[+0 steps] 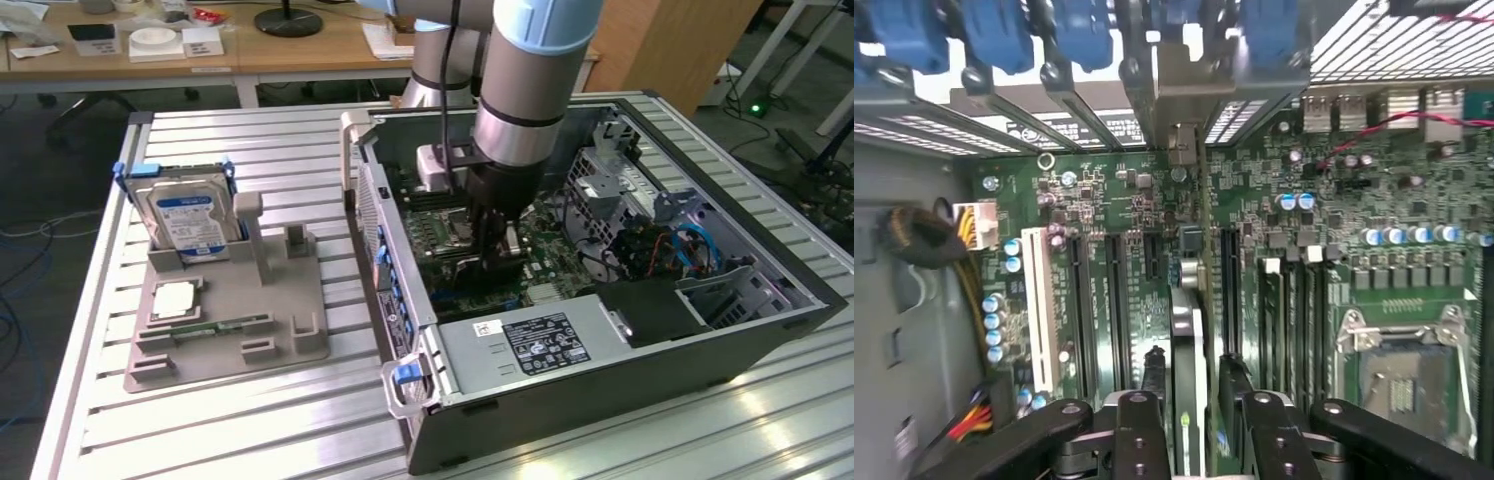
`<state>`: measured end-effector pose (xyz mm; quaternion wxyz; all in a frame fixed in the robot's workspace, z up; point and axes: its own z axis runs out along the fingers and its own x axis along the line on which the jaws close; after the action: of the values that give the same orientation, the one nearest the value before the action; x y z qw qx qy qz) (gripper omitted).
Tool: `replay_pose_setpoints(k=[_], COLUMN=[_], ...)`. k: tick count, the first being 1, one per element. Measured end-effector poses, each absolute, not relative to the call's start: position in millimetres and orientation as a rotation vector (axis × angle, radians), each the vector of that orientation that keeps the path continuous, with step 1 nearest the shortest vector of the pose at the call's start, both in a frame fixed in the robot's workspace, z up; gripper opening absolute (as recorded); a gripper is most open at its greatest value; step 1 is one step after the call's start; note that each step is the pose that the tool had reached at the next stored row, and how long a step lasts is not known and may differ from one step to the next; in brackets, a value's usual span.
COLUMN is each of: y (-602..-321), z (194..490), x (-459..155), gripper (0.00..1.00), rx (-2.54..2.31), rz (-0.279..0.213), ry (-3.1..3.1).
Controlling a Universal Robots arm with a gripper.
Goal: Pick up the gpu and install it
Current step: 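Insert the gpu into the slot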
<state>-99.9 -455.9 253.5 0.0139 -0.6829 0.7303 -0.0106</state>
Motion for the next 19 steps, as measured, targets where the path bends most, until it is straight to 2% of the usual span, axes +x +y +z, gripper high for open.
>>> replay_pose_setpoints(k=[7,11,13,14,15,16,17,19], y=[-456,-456,-456,-456,-456,-456,-456,-456], z=[277,278,278,278,278,278,278,278], x=[-100,-100,-100,-100,-100,-100,-100,-100], gripper=[0.35,0.34,0.22,0.22,0.16,0.16,0.1,0.11], rx=[-2.122,-2.12,-2.12,-2.12,-2.12,-2.12,-2.12,-2.12], rz=[-0.044,-0.047,-0.047,-0.047,-0.047,-0.047,-0.047,-0.047], ry=[2.269,2.267,2.267,2.267,2.267,2.267,2.267,2.267])
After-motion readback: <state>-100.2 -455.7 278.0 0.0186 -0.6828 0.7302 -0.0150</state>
